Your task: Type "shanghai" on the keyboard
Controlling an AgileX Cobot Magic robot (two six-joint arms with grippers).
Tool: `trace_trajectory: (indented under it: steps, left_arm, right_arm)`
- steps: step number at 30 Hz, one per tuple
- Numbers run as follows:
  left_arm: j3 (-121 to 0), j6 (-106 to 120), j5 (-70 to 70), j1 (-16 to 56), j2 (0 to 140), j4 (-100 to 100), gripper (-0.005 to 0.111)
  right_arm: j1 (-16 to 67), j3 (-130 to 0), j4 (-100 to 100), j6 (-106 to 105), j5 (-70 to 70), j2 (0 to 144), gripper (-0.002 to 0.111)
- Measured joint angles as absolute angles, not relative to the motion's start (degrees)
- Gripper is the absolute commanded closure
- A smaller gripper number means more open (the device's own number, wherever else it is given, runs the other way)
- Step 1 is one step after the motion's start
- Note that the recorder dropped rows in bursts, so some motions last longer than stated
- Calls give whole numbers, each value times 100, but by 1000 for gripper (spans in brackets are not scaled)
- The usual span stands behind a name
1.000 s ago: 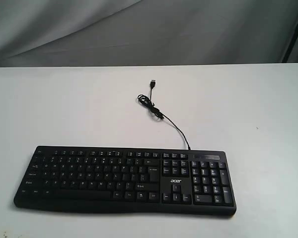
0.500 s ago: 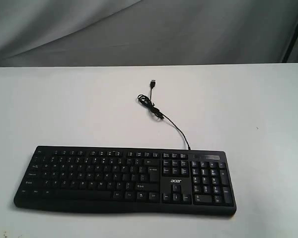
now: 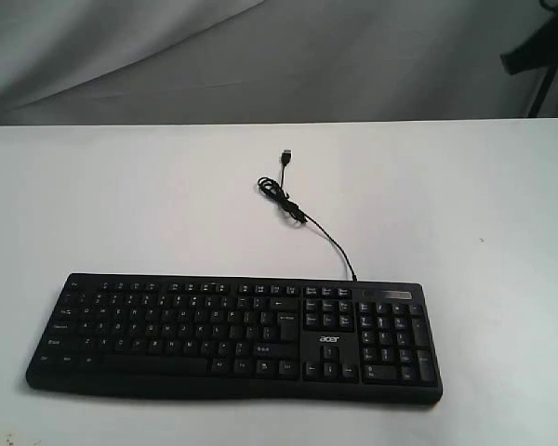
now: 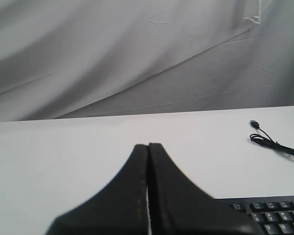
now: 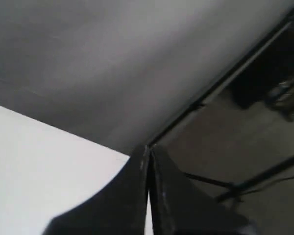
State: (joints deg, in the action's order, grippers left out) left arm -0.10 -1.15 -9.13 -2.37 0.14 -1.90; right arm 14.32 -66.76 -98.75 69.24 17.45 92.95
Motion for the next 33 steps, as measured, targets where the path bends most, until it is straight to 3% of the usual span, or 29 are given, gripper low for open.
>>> trace_trajectory:
  steps: [5,11,15,25,33]
  left_arm:
    - [-10,-115,-913,-237,14,-190,107]
    - [-10,-115,-913,-237,14,-190,107]
    - [-10,-115,-913,-237,14,-190,107]
    - [-10,-115,-913,-237,14,-190,107]
    - [-10,-115,-913,-237,14,-190,107]
  right_arm:
    - [2059,-7540,-7627,4184,3382,9394,108]
    - [2120,-8794,-1044,-1102,3869,9423,108]
    - [2413,-8972,1839,-3306,4126,9435,108]
    - [4311,-8974,2410,-3913,3811,10583,108]
    - [5335,-8974,2433,-4423,3134,12007,108]
